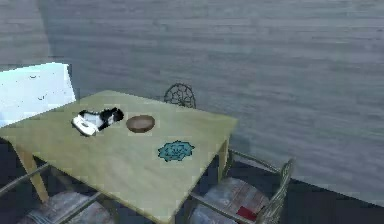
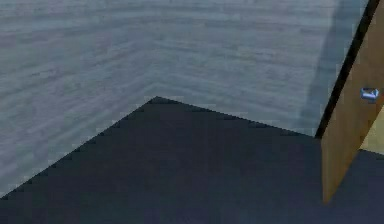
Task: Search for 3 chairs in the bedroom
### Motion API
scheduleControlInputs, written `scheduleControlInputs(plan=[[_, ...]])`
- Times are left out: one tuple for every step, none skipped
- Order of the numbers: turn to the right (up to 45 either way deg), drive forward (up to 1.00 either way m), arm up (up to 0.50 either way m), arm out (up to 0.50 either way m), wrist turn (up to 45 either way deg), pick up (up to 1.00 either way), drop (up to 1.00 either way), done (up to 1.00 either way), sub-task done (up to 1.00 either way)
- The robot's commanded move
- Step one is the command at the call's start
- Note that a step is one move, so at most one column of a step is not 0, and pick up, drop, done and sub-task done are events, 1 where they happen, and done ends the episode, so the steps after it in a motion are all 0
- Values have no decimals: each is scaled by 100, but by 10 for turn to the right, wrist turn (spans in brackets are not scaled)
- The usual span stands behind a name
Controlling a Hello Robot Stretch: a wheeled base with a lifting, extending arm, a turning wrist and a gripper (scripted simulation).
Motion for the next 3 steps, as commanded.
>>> scheduleControlInputs(plan=[[450,0,0,0,0,0,0,0,0],[180,0,0,0,0,0,0,0,0],[0,65,0,0,0,0,0,0,0]])
